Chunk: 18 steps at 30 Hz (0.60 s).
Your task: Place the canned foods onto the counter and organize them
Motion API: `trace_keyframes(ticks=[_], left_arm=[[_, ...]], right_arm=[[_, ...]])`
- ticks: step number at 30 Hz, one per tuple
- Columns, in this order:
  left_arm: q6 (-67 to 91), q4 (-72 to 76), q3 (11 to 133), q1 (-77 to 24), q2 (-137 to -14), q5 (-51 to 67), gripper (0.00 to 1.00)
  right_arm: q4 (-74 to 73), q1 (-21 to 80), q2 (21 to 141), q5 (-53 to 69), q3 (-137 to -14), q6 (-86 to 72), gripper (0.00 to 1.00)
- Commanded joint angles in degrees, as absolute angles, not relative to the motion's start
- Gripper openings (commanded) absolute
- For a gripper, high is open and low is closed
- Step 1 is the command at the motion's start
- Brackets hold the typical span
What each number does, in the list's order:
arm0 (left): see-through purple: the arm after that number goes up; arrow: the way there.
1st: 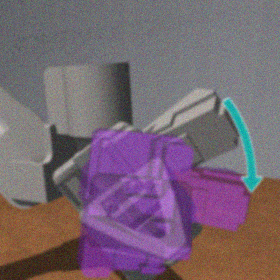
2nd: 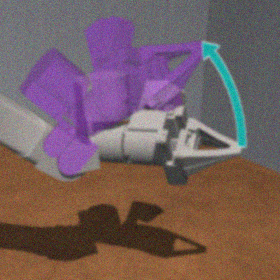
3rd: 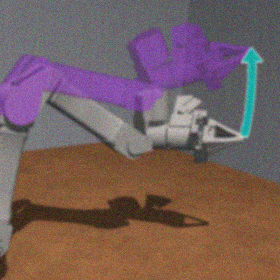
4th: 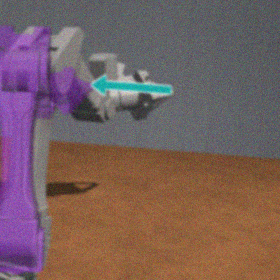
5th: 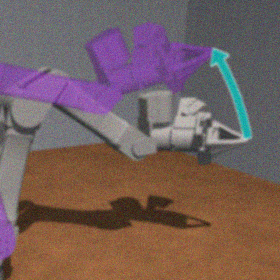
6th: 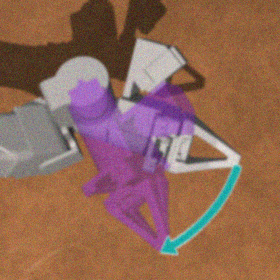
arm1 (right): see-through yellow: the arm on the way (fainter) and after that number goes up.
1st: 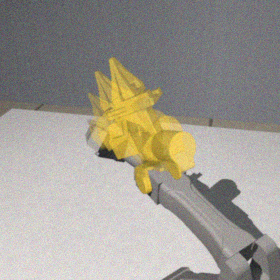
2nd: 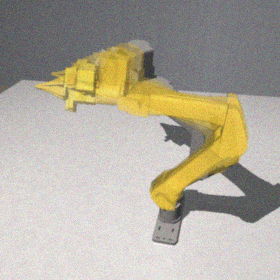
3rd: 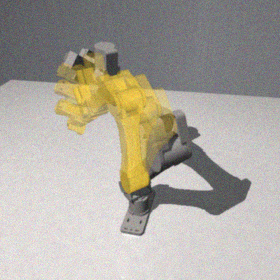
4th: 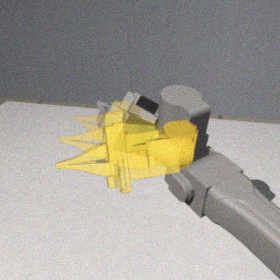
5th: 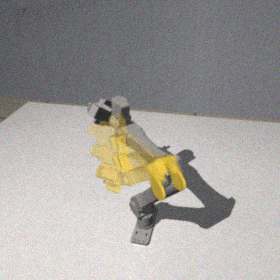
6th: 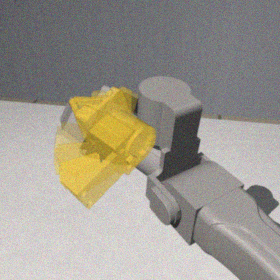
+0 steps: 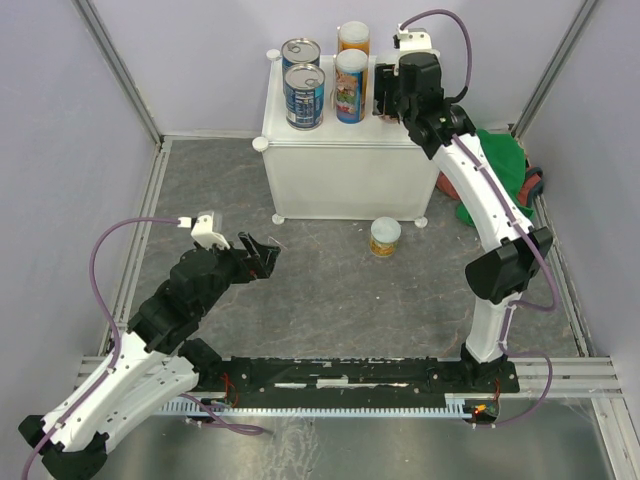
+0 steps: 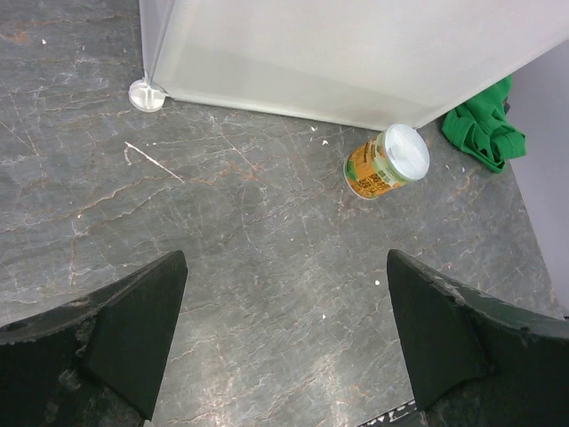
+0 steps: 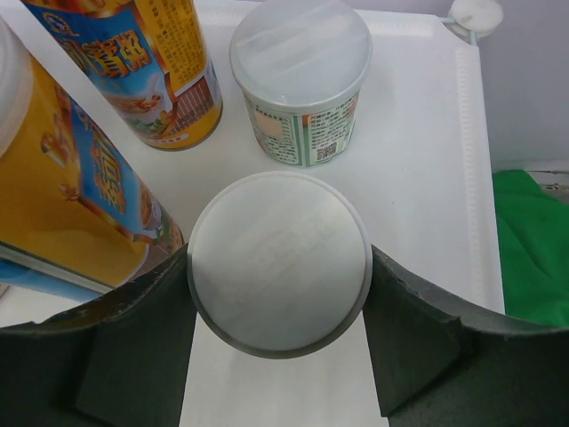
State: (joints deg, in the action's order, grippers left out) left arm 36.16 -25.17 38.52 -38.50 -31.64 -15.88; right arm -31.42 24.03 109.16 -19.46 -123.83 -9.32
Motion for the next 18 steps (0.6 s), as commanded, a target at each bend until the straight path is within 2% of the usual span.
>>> trace_keyframes(ticks=[1,12,18], left_arm=[[36.1,-22.2,40.7,-38.7,-32.0,-14.6,0.99],[36.6,-21.8,40.0,-38.7,-30.2,-14.1,0.99],[36.6,-21.9,39.6,-38.7,-30.7,-12.9,0.99]], right_arm=[[-28.0,23.5,108.8,-19.2,-128.5,-10.5,0.12],[-29.6,23.2,109.8,-18.6,-127.7,-11.5,0.44],[-30.2,23.3,108.9,-19.2,-126.4,-11.0,0.71]])
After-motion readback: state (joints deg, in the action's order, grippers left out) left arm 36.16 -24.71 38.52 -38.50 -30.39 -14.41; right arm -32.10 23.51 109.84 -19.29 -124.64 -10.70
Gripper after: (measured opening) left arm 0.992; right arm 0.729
